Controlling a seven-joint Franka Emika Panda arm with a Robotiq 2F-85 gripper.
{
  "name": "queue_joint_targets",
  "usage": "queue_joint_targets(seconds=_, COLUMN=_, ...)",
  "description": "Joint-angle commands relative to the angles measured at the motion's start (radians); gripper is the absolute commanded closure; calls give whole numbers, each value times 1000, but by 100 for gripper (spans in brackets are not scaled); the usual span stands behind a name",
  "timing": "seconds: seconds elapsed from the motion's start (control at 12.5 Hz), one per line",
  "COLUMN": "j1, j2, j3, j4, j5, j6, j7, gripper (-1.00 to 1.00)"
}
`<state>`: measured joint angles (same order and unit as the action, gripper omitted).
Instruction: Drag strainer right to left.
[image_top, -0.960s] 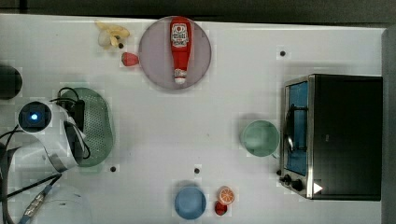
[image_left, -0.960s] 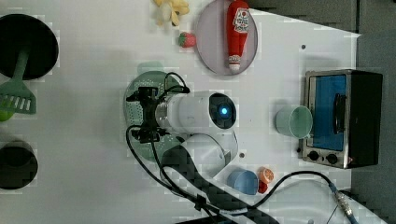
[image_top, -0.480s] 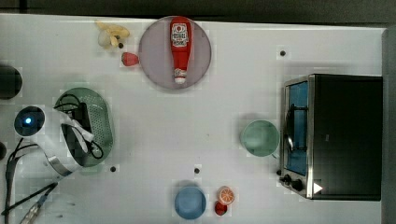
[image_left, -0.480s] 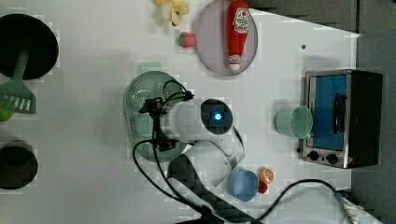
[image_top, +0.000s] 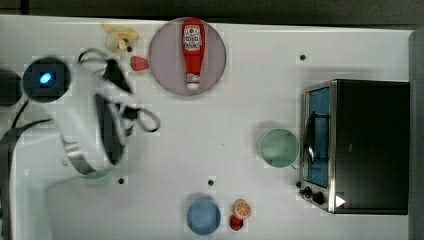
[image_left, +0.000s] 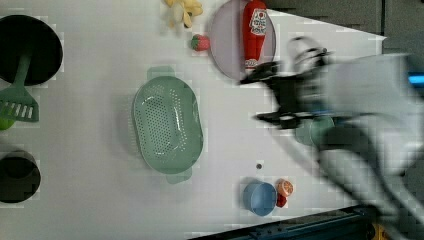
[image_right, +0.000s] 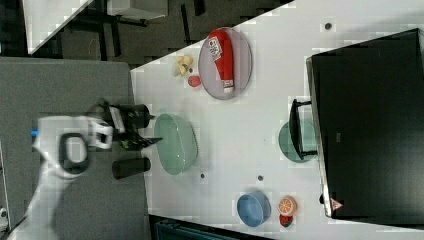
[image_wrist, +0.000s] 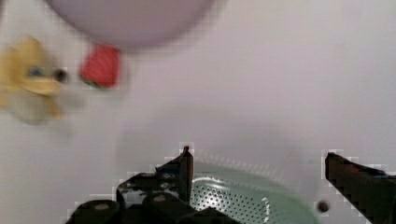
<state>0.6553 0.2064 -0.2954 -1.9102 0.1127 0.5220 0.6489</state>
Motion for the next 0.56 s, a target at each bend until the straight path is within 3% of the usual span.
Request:
queue_joint_targets(seconds=0.08, j1=-62, j2=-163, j3=-194, j4=19, j5=-20, j6=-103, j7=-368, gripper=-100)
queue_joint_targets(seconds=0.32, j1=-80, j2=-275, j3=-356, j4=19, j5=-117, j6=-221, j7=-620, gripper=-100)
queue_joint_targets(seconds=0.56, j1=-80, j2=-346, j3=-413, j4=19, j5=-171, j6=-290, j7=-698, gripper=-100)
